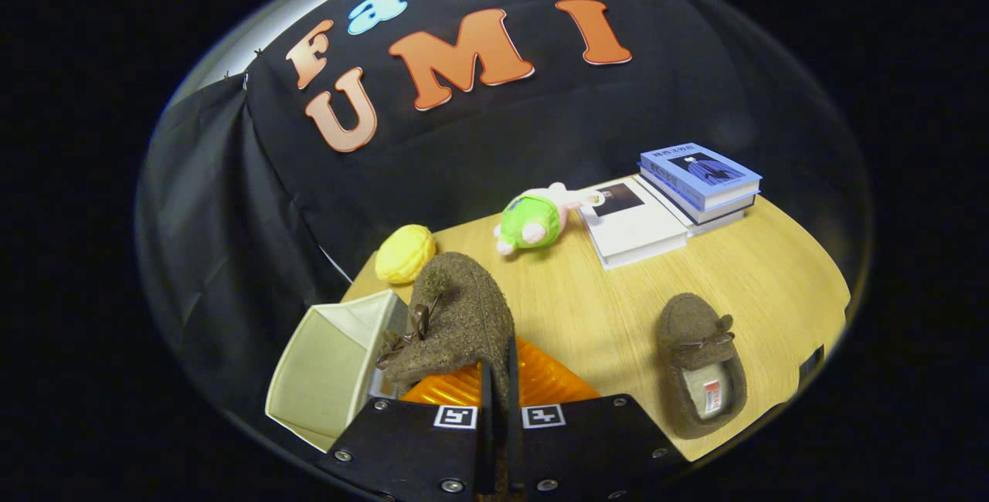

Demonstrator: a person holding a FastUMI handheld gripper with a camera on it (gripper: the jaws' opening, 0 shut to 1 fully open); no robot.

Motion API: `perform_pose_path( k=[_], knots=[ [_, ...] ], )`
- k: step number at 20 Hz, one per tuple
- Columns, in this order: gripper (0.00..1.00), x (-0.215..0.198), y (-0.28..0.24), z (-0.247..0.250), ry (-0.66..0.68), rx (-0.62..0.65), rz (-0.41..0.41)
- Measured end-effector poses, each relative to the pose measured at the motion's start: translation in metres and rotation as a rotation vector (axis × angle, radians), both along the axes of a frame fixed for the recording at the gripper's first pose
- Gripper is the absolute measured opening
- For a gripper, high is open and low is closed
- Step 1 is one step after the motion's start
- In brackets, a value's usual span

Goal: Open the storage box then place both shoes into the box .Put the left shoe in first, then the right shoe, with the right side of both shoes facing outward in a uniform manner.

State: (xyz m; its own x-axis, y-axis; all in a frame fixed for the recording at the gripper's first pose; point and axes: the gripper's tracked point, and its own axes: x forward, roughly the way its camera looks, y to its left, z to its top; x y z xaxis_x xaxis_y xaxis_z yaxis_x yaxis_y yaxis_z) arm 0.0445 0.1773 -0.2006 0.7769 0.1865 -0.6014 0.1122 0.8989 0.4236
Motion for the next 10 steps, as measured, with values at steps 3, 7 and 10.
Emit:
perform_pose_path(
  k=[3,7,10],
  knots=[
    [0.07,0.009,0.029,0.036,-0.055,0.040,0.032],
    [0.07,0.015,0.077,0.061,-0.088,0.075,0.099],
    [0.07,0.017,0.119,0.059,-0.061,0.106,0.154]
  ],
)
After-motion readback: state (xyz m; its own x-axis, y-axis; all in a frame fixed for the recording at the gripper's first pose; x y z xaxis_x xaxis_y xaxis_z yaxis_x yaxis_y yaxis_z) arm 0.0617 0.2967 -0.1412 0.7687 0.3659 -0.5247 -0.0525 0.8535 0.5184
